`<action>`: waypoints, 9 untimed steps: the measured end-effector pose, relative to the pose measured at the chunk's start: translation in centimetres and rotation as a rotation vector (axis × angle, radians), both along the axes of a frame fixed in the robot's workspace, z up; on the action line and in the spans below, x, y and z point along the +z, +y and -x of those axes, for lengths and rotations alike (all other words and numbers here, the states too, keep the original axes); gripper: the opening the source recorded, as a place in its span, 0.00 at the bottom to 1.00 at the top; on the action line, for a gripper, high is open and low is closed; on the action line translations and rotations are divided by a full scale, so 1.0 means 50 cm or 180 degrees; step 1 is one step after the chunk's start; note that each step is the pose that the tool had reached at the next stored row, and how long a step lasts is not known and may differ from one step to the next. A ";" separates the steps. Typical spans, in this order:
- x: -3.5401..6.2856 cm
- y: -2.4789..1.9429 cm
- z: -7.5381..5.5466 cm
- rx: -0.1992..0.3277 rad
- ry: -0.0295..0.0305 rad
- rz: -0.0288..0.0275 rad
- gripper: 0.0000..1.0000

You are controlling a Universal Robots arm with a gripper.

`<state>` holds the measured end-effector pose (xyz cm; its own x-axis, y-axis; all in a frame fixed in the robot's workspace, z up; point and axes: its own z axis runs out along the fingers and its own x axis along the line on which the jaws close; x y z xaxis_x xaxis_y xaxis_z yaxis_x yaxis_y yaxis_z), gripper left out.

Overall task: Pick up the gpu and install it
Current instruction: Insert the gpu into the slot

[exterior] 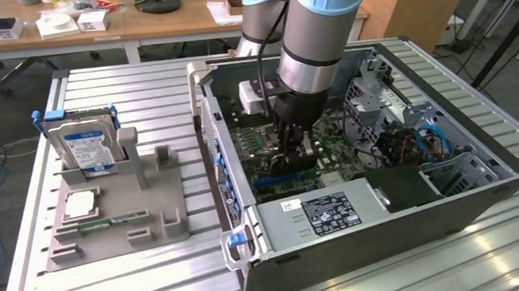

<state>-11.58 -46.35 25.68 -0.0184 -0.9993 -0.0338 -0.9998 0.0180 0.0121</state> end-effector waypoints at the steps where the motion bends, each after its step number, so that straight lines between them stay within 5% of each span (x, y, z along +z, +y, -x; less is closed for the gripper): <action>1: 0.000 0.0006 0.000 0.0000 0.0000 0.0001 0.26; 9: -0.001 0.0020 0.000 -0.0004 0.0000 0.0001 0.26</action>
